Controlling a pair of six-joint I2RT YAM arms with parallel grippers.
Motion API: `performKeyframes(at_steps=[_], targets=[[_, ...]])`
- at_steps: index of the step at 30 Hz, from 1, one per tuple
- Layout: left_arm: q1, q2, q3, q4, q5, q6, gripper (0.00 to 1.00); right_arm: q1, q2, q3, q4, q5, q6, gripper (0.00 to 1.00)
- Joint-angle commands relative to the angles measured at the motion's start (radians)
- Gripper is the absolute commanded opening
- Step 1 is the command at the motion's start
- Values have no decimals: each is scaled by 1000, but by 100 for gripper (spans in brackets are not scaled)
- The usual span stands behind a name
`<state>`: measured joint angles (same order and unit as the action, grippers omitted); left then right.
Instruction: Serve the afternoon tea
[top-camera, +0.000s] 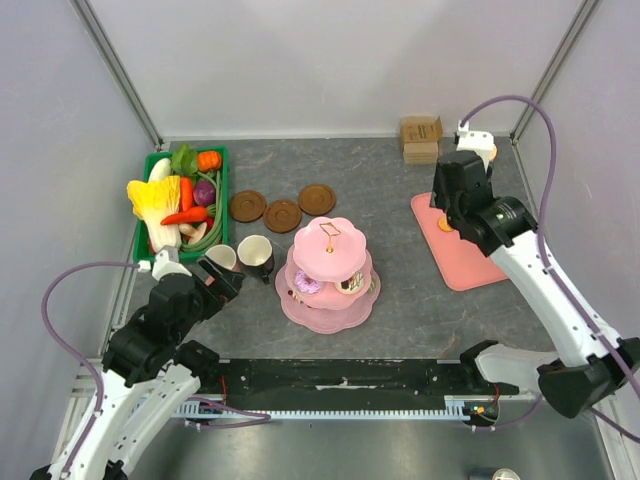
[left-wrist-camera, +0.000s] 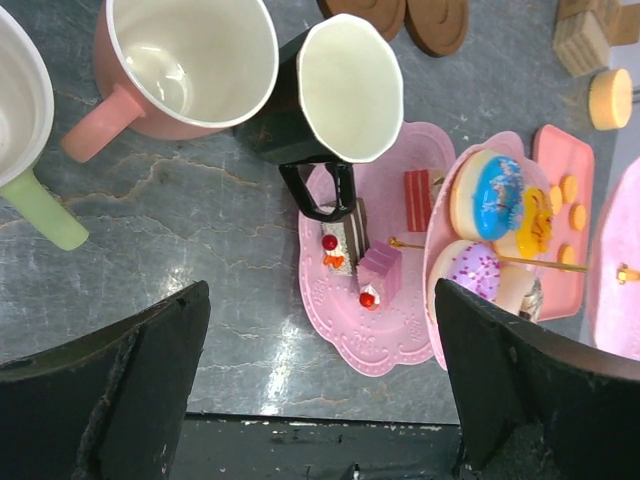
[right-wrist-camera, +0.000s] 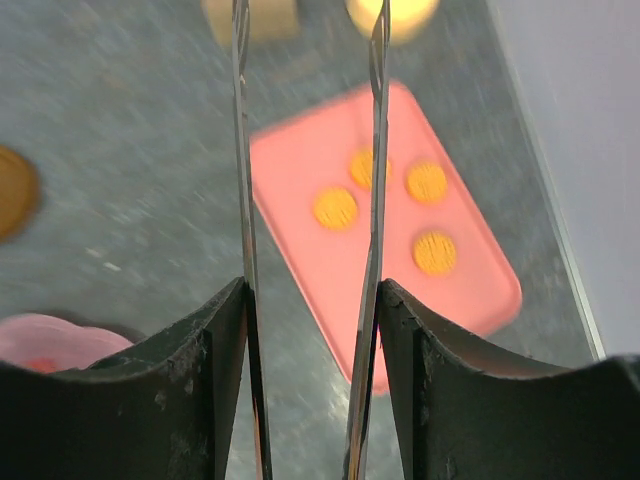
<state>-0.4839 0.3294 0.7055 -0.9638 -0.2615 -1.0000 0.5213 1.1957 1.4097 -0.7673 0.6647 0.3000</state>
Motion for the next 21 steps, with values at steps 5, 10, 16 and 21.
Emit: performKeyframes(at_steps=[5, 10, 16, 21], targets=[[2, 79, -52, 140, -19, 60, 99, -240, 51, -279, 14, -240, 53, 62], [1, 109, -78, 180, -13, 63, 99, -276, 71, -339, 49, -304, 41, 63], [2, 117, -97, 200, -10, 64, 99, -293, 91, -373, 79, -350, 33, 63], [2, 114, -98, 200, -12, 64, 99, -296, 139, -371, 91, -338, 34, 63]])
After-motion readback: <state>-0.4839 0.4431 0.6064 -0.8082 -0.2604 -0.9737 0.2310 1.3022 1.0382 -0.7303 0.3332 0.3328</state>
